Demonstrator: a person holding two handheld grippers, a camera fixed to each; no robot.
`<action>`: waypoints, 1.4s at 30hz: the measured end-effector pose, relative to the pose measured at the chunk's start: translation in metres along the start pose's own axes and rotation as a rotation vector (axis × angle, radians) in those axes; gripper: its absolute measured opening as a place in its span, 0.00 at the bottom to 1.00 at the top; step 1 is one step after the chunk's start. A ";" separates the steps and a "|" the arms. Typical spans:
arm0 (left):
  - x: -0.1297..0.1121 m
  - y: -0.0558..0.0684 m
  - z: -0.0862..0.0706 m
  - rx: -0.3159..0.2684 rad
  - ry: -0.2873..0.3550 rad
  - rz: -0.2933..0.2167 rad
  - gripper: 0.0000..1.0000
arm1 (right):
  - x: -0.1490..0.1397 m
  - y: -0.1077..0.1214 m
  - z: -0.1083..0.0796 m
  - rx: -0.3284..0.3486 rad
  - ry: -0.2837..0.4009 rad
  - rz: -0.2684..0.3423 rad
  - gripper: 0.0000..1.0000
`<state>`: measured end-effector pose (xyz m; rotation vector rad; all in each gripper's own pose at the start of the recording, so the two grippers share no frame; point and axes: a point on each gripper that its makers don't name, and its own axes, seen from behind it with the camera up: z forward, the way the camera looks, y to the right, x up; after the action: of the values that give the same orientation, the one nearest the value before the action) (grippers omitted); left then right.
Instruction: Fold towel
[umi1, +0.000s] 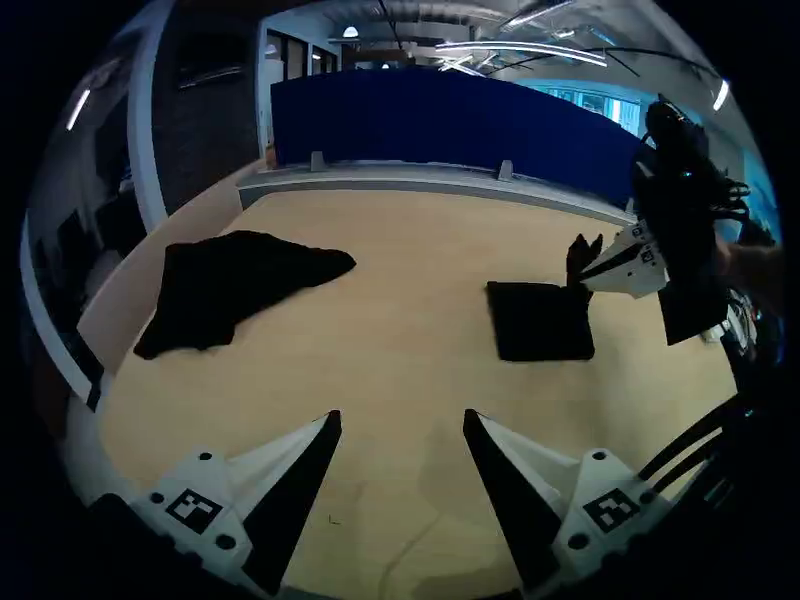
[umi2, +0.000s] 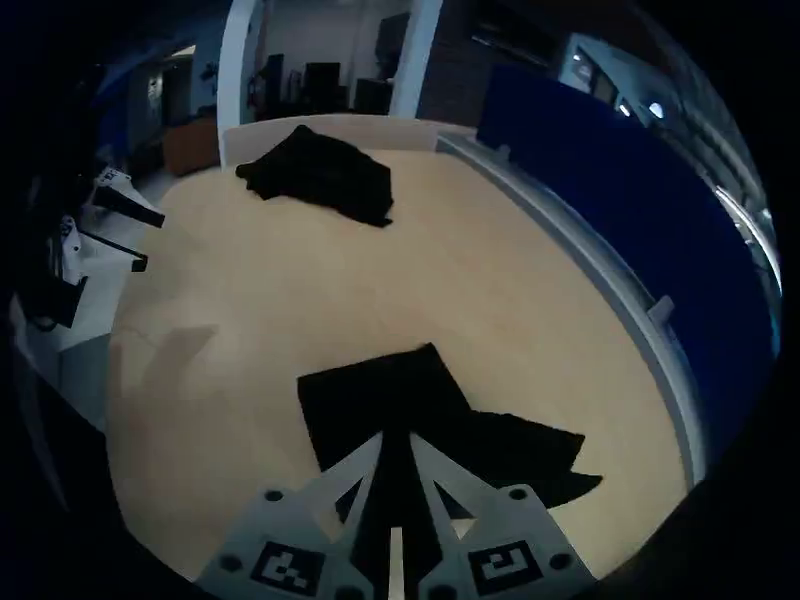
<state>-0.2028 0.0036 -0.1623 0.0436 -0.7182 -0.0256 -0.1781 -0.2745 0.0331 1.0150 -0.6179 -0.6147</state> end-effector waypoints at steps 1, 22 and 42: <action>-0.002 -0.001 0.000 0.003 -0.001 -0.008 0.90 | 0.001 -0.005 0.008 0.013 -0.004 -0.007 0.03; -0.006 0.001 0.010 0.013 -0.013 -0.044 0.90 | -0.011 -0.037 0.060 0.102 -0.042 0.014 0.15; -0.004 0.010 0.014 -0.001 -0.014 -0.043 0.90 | -0.034 -0.021 0.028 0.020 -0.029 0.117 0.81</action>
<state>-0.2150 0.0134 -0.1539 0.0581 -0.7308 -0.0677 -0.2248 -0.2749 0.0191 0.9830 -0.7047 -0.5221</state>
